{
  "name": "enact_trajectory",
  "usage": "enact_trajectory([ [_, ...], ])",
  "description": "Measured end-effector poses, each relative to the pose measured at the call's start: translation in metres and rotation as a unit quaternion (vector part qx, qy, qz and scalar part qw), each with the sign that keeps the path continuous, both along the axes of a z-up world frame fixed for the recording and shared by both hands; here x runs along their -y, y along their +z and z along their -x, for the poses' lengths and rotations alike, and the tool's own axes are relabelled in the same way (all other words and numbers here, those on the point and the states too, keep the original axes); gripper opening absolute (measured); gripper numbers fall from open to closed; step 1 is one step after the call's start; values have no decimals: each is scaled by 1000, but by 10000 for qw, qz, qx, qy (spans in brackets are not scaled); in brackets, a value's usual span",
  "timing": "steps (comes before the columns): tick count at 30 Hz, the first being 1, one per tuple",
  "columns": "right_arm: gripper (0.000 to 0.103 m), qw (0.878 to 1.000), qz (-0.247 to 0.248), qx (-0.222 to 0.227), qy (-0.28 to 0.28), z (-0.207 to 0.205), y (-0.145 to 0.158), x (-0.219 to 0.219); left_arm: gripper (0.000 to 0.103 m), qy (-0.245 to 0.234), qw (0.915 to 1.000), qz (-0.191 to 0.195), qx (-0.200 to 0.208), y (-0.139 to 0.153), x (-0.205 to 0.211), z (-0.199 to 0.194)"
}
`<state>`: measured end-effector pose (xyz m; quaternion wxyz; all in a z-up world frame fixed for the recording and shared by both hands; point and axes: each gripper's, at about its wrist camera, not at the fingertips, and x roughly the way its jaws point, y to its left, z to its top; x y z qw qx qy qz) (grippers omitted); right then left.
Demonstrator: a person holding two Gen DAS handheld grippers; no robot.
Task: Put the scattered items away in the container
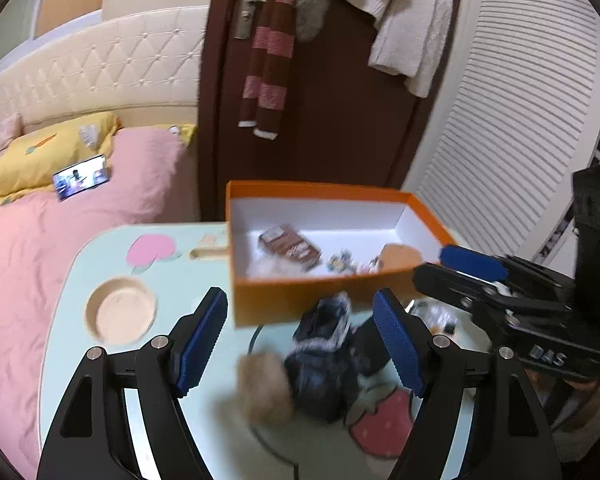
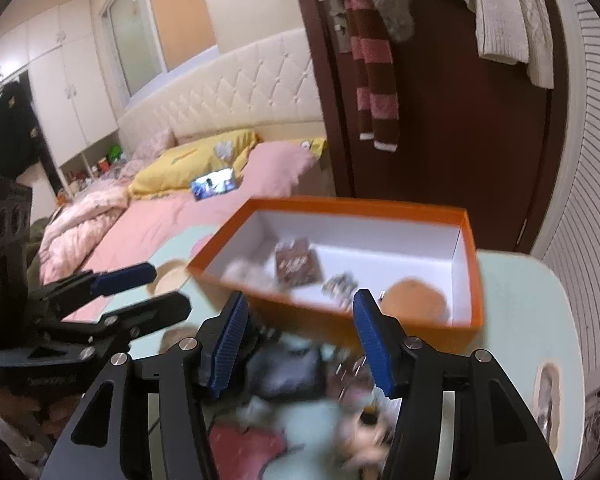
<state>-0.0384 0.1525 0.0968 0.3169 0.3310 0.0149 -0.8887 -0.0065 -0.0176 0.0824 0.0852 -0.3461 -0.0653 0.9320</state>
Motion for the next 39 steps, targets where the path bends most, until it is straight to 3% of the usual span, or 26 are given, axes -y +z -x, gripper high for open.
enact_trajectory([
  [4, 61, 9992, -271, 155, 241, -29, -21, 10, 75, 218, 9990, 253, 287, -21, 0, -20],
  [9, 61, 9957, -894, 229, 26, -49, -48, 13, 75, 321, 9965, 396, 667, -41, 5, -38],
  [14, 63, 9939, -914, 539, -309, -50, -63, 4, 75, 502, 9940, 616, 747, -55, 6, -43],
  [16, 72, 9924, -1037, 494, -450, -51, -66, 4, 77, 544, 9933, 651, 783, -62, 5, -42],
  [17, 82, 9896, -1257, 393, -574, -52, -69, 6, 83, 594, 9925, 721, 792, -64, 3, -42],
  [21, 86, 9890, -1257, 422, -657, -52, -72, 3, 90, 655, 9914, 885, 710, -68, -1, -42],
  [24, 86, 9890, -1256, 412, -666, -52, -73, 2, 99, 591, 9921, 898, 649, -71, -4, -44],
  [31, 84, 9935, -937, 215, -605, -63, -66, -6, 99, 615, 9920, 893, 649, -71, -3, -43],
  [34, 76, 9957, -585, 94, -719, -66, -59, -21, 99, 613, 9920, 891, 655, -71, -3, -43],
  [36, 63, 9948, -433, 114, -910, -61, -54, -32, 99, 611, 9920, 895, 650, -71, -3, -44],
  [39, 62, 9920, -369, 317, -1167, -46, -50, -43, 99, 613, 9920, 893, 653, -71, -3, -44],
])
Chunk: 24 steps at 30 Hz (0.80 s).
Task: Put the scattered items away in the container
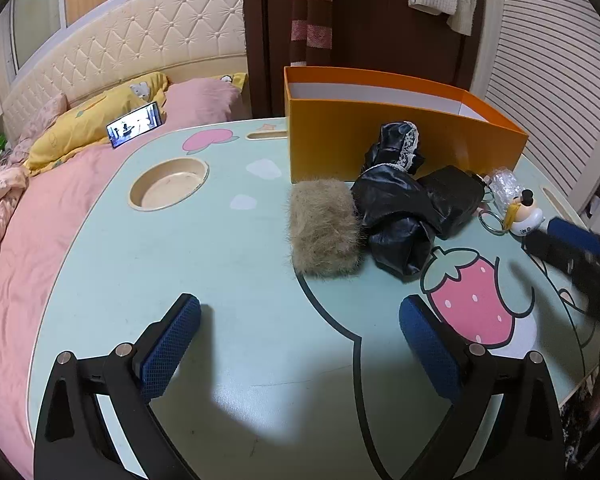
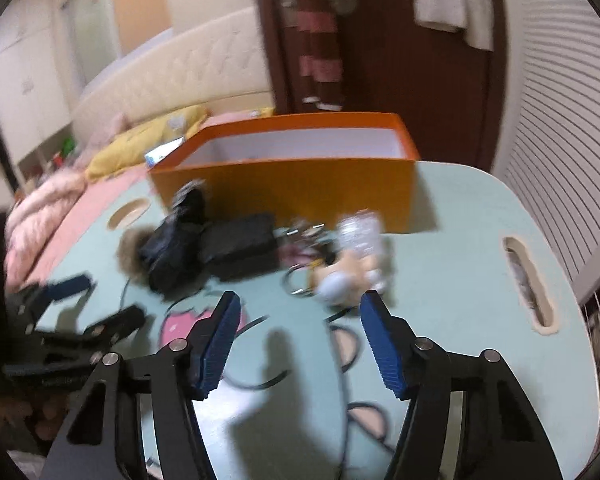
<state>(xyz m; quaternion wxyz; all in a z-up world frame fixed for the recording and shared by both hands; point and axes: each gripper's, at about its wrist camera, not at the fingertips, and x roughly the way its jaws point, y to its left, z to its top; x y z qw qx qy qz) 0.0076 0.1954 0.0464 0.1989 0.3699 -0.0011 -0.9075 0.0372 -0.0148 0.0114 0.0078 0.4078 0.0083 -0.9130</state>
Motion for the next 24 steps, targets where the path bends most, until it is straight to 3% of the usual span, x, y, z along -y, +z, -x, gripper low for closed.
enact_trajectory([
  [6, 55, 9991, -340, 243, -119, 27, -3, 4, 99, 2, 10000, 1, -1, 0, 0, 0],
  [11, 55, 9987, -286, 429, -37, 42, -7, 9, 99, 2, 10000, -1, -1, 0, 0, -1],
  [13, 40, 9983, -356, 462, -34, 43, -10, 11, 99, -1, 10000, -3, -2, 0, 0, -1],
  [17, 38, 9985, -229, 485, 108, 36, -10, 11, 99, 8, 10000, -35, -13, 0, -1, -1],
  [24, 38, 9989, 72, 315, 335, 12, -2, 7, 99, -211, 9978, -635, -19, 14, 10, -1],
])
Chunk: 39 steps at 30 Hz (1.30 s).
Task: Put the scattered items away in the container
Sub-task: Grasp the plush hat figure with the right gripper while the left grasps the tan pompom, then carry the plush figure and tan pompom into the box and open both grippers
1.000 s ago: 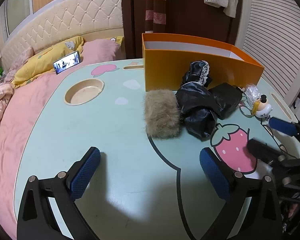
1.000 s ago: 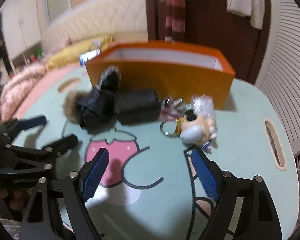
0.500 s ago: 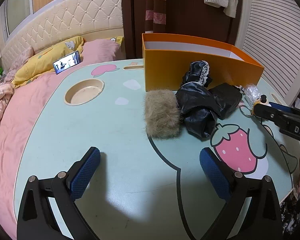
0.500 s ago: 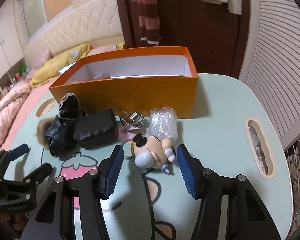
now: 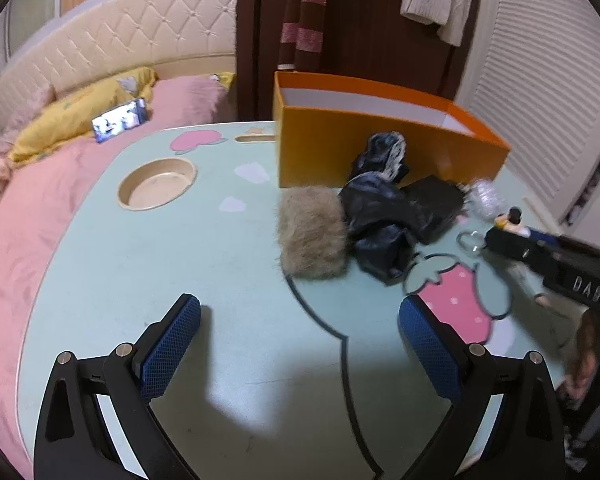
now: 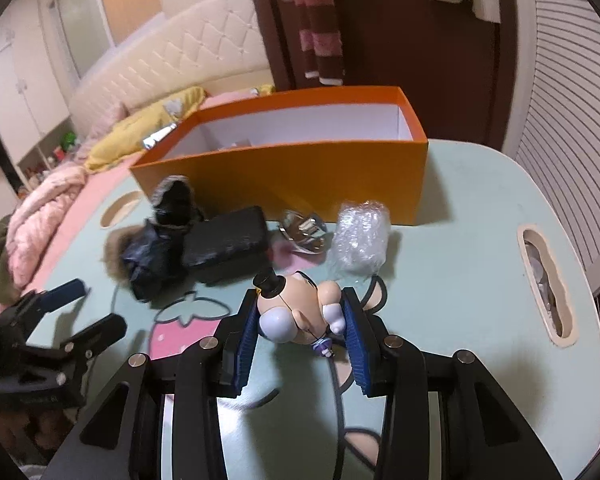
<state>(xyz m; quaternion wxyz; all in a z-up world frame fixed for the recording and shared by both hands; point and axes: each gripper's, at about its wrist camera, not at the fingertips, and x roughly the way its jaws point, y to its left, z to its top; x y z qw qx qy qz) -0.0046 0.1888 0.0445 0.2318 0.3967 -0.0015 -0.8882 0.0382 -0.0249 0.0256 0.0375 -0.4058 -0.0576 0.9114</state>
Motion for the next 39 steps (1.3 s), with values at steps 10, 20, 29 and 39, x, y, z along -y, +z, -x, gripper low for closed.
enact_trajectory([
  [10, 38, 9999, 132, -40, 44, -3, 6, 2, 77, 202, 9996, -216, 15, 19, 20, 39],
  [20, 38, 9999, 164, -23, -22, 0, 6, -1, 24, 142, 9996, -145, 203, 1, 19, 44],
  [29, 38, 9995, 199, -144, 180, -8, 16, 8, 24, 46, 9996, -280, 8, 22, 19, 24],
  [39, 38, 9988, 207, -269, 348, -7, 27, 20, 24, -258, 9990, -307, -184, 41, -2, 25],
])
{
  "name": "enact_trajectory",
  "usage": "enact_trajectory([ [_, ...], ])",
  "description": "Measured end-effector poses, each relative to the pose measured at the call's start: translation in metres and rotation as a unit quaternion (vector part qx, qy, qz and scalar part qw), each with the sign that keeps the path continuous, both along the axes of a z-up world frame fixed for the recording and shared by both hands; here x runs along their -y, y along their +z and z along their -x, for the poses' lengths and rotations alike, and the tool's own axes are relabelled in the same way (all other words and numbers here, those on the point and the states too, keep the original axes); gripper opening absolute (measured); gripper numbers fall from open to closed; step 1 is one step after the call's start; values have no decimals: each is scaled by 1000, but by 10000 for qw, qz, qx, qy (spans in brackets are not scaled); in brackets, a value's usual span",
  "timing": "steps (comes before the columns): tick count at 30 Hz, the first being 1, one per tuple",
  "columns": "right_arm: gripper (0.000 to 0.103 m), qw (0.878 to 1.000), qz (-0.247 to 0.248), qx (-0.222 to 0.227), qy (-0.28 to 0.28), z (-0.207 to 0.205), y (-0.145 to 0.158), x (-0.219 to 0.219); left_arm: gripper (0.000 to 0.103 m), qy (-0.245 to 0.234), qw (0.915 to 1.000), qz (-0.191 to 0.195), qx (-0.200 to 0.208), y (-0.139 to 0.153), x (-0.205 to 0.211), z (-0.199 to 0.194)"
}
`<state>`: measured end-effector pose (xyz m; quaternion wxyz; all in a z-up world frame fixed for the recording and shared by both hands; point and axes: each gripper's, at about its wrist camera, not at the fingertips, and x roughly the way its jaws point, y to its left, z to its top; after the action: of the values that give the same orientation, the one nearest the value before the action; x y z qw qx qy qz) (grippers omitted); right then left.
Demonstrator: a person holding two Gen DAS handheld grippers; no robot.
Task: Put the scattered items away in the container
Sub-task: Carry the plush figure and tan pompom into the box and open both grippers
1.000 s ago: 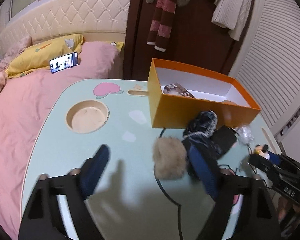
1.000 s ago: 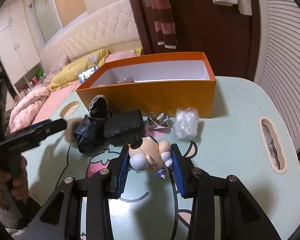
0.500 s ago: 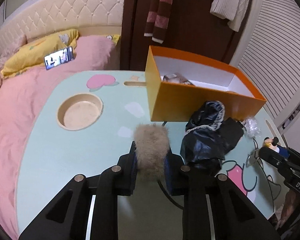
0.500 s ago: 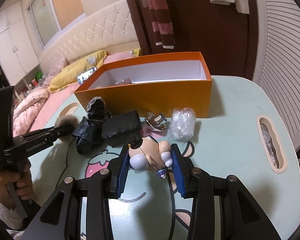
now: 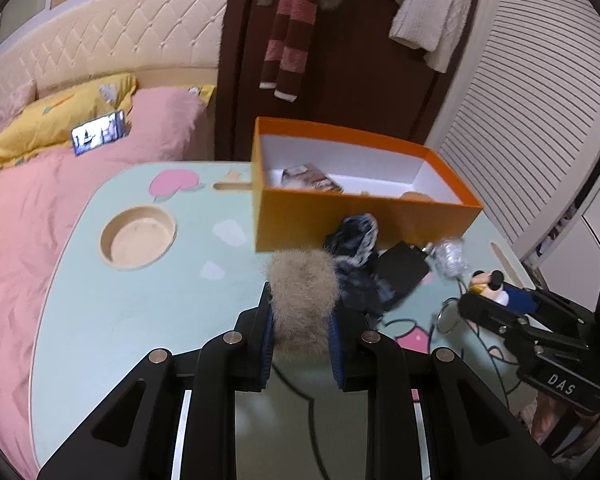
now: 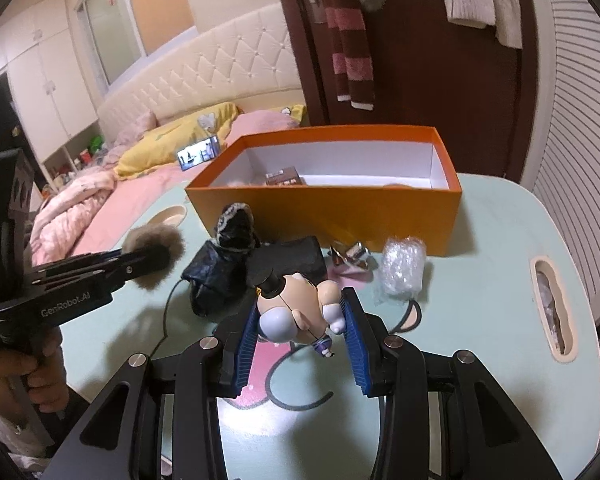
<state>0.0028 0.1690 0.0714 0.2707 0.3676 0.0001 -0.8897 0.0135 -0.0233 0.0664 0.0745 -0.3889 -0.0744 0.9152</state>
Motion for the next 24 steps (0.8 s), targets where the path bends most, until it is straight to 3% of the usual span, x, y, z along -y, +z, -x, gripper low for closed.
enact_trajectory([
  [14, 39, 9985, 11, -542, -60, 45, 35, 8, 24, -254, 9988, 58, -419, 40, -10, 53],
  [24, 39, 9985, 56, -528, -115, 93, 38, 17, 24, -302, 9989, 115, -349, 40, -16, 107],
])
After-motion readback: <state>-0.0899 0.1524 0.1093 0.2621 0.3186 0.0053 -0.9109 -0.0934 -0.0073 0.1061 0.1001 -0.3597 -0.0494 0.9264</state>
